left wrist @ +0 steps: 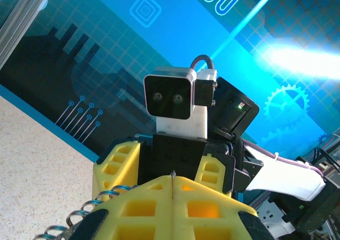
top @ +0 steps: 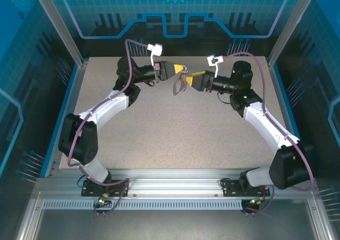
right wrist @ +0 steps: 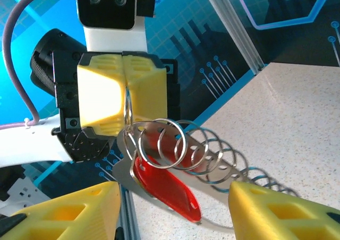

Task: Put the keys on the keyring

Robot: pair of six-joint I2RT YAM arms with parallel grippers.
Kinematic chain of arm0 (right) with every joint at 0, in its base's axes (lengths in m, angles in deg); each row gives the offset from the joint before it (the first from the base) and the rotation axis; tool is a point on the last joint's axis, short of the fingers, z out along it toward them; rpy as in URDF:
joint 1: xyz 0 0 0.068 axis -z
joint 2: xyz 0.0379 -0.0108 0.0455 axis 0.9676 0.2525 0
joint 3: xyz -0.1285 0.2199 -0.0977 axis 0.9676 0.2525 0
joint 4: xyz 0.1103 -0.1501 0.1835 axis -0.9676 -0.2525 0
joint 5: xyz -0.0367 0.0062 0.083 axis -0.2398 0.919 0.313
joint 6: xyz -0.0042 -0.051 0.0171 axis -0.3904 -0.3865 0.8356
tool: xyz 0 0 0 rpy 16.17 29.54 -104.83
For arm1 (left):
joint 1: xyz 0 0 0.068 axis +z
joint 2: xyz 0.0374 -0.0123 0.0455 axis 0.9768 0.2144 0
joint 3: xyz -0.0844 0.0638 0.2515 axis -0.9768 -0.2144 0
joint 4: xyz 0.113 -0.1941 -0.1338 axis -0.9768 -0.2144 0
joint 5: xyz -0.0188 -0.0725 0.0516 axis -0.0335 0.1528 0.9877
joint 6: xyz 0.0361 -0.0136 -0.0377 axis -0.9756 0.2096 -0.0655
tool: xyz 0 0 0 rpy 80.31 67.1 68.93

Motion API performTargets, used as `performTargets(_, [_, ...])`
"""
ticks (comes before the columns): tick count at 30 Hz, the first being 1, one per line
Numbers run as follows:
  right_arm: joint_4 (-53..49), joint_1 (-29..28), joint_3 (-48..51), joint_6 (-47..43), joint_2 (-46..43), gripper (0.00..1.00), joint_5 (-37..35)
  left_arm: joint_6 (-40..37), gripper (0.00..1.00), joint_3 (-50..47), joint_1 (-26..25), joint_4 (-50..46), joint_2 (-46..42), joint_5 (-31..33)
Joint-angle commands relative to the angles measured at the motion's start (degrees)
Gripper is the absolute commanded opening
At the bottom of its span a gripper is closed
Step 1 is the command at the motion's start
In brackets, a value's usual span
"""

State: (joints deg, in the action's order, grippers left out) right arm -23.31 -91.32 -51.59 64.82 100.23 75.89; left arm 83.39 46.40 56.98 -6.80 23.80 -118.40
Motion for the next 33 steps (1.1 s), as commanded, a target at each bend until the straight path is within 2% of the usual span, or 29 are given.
performTargets(1, [1.79, -1.44, -1.55, -1.52, 0.34, 0.55, 1.84, 0.25, 0.00, 0.39, -0.18, 3.06, 0.83, 0.55])
performTargets(3, [1.70, -1.87, -1.55, -1.78, 0.36, 0.51, 1.85, 0.37, 0.00, 0.51, -0.19, 3.07, 0.92, 0.57])
performTargets(9, [1.55, -2.25, -1.40, -1.63, 0.53, 0.20, 1.62, 0.79, 0.00, 0.34, -0.19, 3.64, 0.91, 0.69])
performTargets(15, [0.82, -2.74, -0.73, -1.81, 0.44, 0.00, 1.37, 1.55, 0.00, -0.24, -0.19, 5.21, 0.78, 1.31])
performTargets(33, [2.17, -5.67, -1.99, -1.06, 3.49, 0.00, -0.39, 2.89, 0.00, -1.21, -0.19, 7.68, 0.69, 1.93])
